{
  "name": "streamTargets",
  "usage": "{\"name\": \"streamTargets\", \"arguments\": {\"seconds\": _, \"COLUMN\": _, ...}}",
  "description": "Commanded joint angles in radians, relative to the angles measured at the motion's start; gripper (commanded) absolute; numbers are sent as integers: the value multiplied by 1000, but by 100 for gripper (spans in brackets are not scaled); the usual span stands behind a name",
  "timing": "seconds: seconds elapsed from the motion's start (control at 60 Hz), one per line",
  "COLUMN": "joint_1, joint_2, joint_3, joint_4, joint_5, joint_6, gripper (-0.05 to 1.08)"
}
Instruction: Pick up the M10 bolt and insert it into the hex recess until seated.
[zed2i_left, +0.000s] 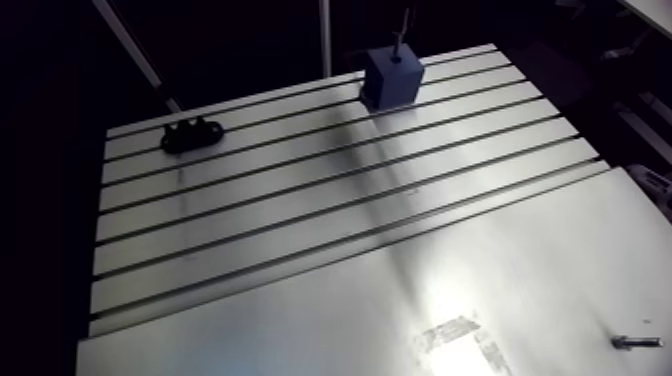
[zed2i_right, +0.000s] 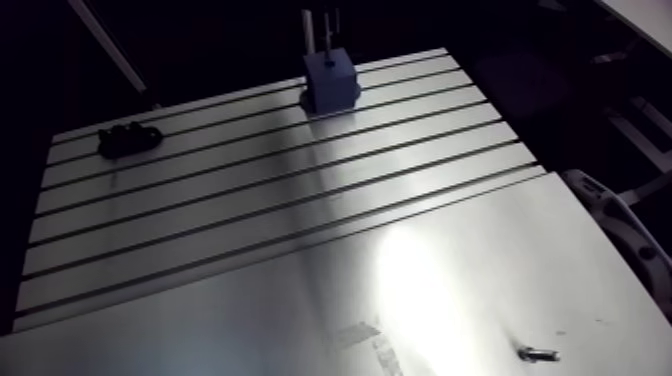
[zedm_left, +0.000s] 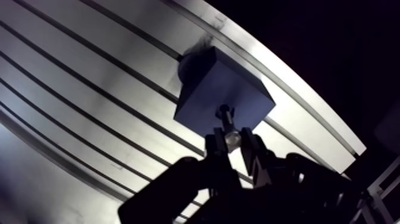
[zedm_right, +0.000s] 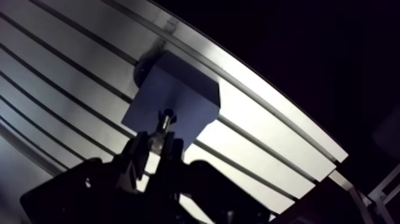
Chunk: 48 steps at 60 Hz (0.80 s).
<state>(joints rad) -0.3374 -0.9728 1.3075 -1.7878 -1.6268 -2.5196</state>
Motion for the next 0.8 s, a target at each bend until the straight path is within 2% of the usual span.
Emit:
{"name": "streamTargets", "arguments": {"seconds": 0.017, "joint_1": 0, "joint_2": 1, "joint_3": 0, "joint_4": 0, "joint_5": 0, "joint_6": 0, "gripper": 102}}
{"name": "streamTargets", "arguments": {"seconds": 0.8, "joint_1": -5, "joint_2": 13, "joint_3": 11, "joint_4": -2, "joint_5": 2, "joint_6": 0, "gripper": 102}}
